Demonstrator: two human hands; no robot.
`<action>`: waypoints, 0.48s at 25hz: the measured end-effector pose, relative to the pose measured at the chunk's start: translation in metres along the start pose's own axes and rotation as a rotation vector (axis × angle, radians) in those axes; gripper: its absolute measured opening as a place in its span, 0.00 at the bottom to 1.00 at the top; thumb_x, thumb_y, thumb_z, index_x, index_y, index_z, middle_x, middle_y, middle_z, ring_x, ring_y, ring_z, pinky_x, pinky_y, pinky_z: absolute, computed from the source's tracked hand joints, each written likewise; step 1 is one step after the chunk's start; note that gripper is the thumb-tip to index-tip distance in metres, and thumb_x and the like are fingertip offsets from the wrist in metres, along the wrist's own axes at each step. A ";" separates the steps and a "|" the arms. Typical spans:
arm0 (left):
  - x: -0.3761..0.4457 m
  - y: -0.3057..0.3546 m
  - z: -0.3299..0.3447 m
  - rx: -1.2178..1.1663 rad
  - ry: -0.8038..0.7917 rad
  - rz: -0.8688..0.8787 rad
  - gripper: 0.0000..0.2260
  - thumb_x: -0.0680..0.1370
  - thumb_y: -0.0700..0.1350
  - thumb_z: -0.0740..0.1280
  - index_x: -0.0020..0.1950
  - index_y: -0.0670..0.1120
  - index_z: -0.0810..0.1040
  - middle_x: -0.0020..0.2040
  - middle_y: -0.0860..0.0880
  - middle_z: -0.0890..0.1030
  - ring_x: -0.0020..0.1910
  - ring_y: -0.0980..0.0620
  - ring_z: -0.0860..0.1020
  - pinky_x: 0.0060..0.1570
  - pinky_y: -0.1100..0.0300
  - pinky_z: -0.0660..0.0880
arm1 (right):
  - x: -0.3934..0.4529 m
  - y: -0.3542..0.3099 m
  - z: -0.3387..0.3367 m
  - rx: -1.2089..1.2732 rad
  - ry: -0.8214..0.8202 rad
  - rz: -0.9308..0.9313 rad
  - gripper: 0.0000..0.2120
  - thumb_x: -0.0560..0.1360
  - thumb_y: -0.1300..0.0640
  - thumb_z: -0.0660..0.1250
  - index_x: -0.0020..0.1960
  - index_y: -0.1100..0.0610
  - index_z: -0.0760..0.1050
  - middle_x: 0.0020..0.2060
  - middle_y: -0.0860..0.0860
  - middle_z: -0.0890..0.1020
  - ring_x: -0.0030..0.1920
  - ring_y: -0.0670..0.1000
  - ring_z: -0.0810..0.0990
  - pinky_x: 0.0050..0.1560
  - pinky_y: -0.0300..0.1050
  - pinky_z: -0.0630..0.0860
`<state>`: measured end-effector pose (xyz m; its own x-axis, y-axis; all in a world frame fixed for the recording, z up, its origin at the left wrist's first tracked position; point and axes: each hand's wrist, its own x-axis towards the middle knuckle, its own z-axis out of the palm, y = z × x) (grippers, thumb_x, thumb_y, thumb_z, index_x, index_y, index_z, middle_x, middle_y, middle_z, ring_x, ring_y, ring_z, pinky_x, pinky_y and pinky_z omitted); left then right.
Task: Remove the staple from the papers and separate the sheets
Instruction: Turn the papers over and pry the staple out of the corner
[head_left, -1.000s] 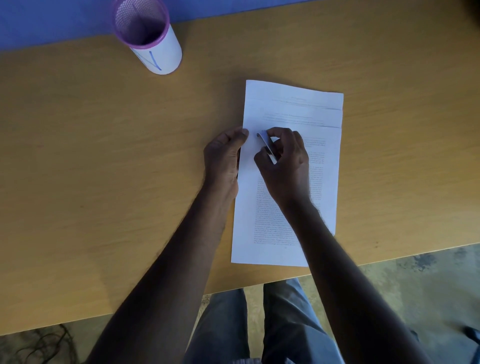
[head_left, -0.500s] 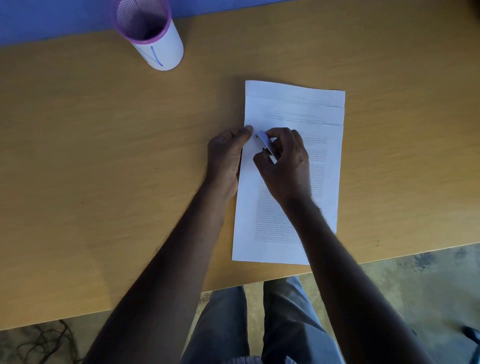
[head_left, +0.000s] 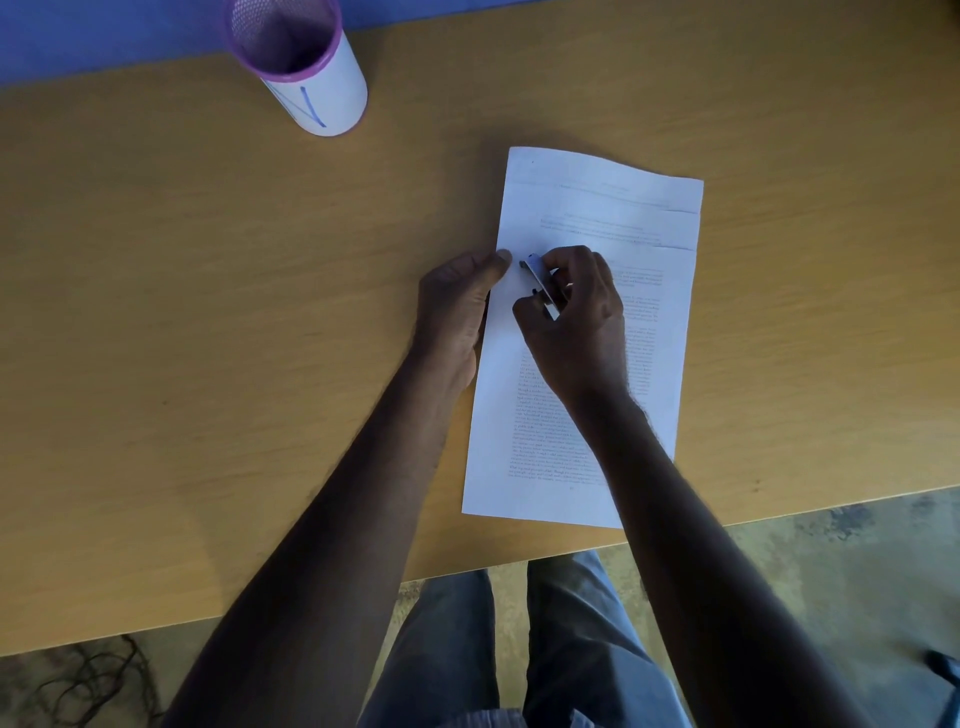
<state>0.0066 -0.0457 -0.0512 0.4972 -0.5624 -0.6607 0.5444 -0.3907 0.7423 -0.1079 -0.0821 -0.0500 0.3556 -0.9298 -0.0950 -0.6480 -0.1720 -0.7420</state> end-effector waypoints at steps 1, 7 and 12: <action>0.000 0.000 0.000 -0.006 0.001 -0.001 0.04 0.80 0.42 0.71 0.50 0.49 0.86 0.51 0.50 0.89 0.53 0.49 0.87 0.61 0.50 0.82 | -0.001 -0.001 0.000 -0.026 -0.004 -0.016 0.14 0.74 0.58 0.72 0.58 0.58 0.75 0.51 0.51 0.80 0.44 0.48 0.78 0.40 0.39 0.78; 0.000 0.001 0.000 -0.023 0.004 -0.012 0.04 0.80 0.42 0.71 0.51 0.45 0.86 0.55 0.43 0.87 0.56 0.43 0.85 0.64 0.46 0.81 | -0.002 -0.004 -0.004 -0.129 -0.024 -0.069 0.15 0.73 0.59 0.72 0.58 0.55 0.76 0.51 0.49 0.79 0.46 0.48 0.79 0.39 0.44 0.80; -0.002 0.004 0.000 0.027 0.015 0.008 0.04 0.80 0.44 0.72 0.48 0.49 0.85 0.54 0.45 0.87 0.57 0.43 0.85 0.66 0.43 0.79 | 0.004 -0.005 -0.004 -0.098 -0.016 -0.110 0.18 0.74 0.60 0.74 0.63 0.55 0.77 0.56 0.52 0.81 0.52 0.49 0.83 0.45 0.38 0.81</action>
<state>0.0072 -0.0460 -0.0470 0.5114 -0.5548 -0.6562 0.5220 -0.4060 0.7501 -0.1061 -0.0861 -0.0442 0.4379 -0.8986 -0.0278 -0.6670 -0.3040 -0.6802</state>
